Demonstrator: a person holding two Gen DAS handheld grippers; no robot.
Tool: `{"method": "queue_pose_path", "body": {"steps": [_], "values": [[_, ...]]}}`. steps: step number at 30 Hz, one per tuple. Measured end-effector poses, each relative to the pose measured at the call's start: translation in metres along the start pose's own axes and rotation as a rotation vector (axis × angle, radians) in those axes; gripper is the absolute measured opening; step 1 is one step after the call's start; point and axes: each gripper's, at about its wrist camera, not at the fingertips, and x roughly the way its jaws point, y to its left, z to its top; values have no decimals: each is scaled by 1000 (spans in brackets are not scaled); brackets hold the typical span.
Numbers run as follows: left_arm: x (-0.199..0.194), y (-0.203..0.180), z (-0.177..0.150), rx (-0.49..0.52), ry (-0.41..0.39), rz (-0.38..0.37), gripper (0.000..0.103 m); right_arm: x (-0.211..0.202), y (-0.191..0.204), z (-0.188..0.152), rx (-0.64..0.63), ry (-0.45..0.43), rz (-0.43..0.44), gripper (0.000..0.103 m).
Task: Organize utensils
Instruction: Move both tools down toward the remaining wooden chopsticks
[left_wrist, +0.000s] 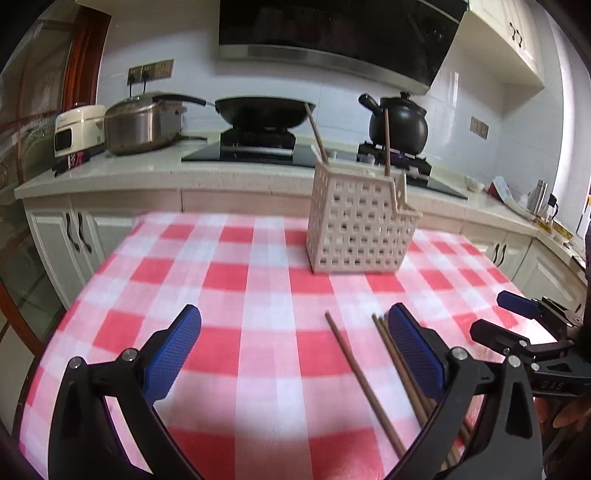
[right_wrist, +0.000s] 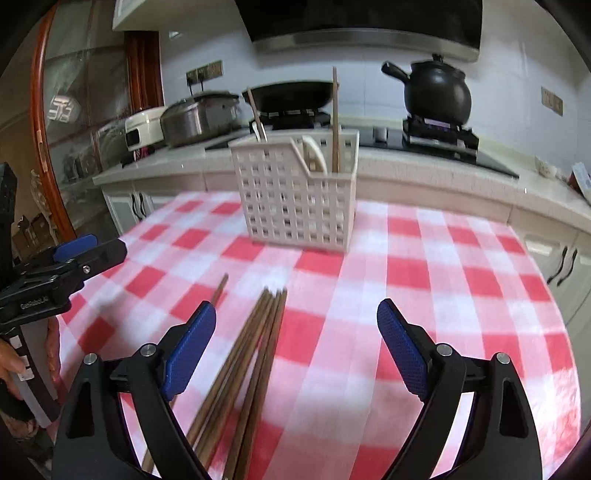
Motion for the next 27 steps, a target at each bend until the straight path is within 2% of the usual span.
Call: {"method": "queue_pose_path", "body": {"steps": [5, 14, 16, 21, 24, 27], "values": [[4, 3, -14, -19, 32, 6, 98, 5, -3, -11, 27, 30, 4, 84], [6, 5, -15, -23, 32, 2, 98, 29, -7, -13, 92, 106, -2, 83], [6, 6, -16, -23, 33, 2, 98, 35, -6, -13, 84, 127, -21, 78], [9, 12, -18, -35, 44, -4, 98, 52, -5, -13, 57, 195, -38, 46], [12, 17, -20, -50, 54, -8, 98, 60, -3, -13, 41, 217, -32, 35], [13, 19, -20, -53, 56, -9, 98, 64, -1, -11, 31, 226, -24, 31]]}}
